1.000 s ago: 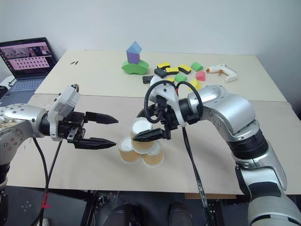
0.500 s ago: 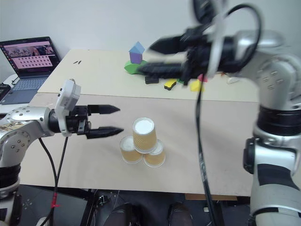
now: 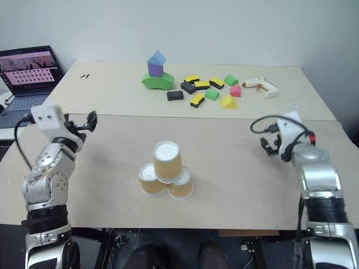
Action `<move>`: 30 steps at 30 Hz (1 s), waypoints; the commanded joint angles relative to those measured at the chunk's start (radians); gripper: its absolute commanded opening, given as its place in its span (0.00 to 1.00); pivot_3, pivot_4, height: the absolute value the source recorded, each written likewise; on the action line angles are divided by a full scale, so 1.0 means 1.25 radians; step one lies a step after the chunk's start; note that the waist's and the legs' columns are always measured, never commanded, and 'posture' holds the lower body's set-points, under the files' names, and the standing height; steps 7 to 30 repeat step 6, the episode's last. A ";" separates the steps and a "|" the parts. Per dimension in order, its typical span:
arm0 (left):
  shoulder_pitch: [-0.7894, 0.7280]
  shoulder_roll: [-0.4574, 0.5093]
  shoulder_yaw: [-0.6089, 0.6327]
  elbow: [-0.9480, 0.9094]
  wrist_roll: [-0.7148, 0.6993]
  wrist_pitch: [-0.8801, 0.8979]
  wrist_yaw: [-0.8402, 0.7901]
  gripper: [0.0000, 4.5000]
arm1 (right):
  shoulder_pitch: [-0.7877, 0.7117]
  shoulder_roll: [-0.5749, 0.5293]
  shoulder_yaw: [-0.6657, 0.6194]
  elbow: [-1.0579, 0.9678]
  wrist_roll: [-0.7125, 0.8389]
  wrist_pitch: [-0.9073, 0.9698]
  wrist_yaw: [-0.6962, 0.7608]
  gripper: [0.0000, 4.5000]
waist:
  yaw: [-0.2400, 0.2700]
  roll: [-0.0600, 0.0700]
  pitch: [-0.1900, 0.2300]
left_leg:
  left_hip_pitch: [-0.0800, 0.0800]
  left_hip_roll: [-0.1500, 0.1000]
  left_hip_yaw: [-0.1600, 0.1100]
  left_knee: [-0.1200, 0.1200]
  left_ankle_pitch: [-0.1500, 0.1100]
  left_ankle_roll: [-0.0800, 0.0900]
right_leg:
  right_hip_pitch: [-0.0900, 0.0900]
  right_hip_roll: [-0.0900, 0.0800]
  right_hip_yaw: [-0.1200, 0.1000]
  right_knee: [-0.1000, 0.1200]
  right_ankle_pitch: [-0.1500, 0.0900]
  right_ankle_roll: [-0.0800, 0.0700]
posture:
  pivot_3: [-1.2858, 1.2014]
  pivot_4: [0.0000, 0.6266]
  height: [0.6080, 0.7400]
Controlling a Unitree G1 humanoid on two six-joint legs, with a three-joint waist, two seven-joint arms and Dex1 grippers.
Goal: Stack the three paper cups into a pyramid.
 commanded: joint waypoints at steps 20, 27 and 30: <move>0.026 -0.018 0.031 0.087 0.044 -0.137 0.050 1.00 | -0.024 0.145 -0.113 0.110 0.003 -0.199 -0.135 0.99 | 0.007 0.000 0.000 | -0.001 0.000 -0.001 0.001 0.000 0.000 | 0.000 0.000 -0.001 0.000 0.000 0.000 | 0.52 0.24 0.72; 0.026 -0.018 0.031 0.087 0.044 -0.137 0.050 1.00 | -0.024 0.145 -0.113 0.110 0.003 -0.199 -0.135 0.99 | 0.007 0.000 0.000 | -0.001 0.000 -0.001 0.001 0.000 0.000 | 0.000 0.000 -0.001 0.000 0.000 0.000 | 0.52 0.24 0.72; 0.026 -0.018 0.031 0.087 0.044 -0.137 0.050 1.00 | -0.024 0.145 -0.113 0.110 0.003 -0.199 -0.135 0.99 | 0.007 0.000 0.000 | -0.001 0.000 -0.001 0.001 0.000 0.000 | 0.000 0.000 -0.001 0.000 0.000 0.000 | 0.52 0.24 0.72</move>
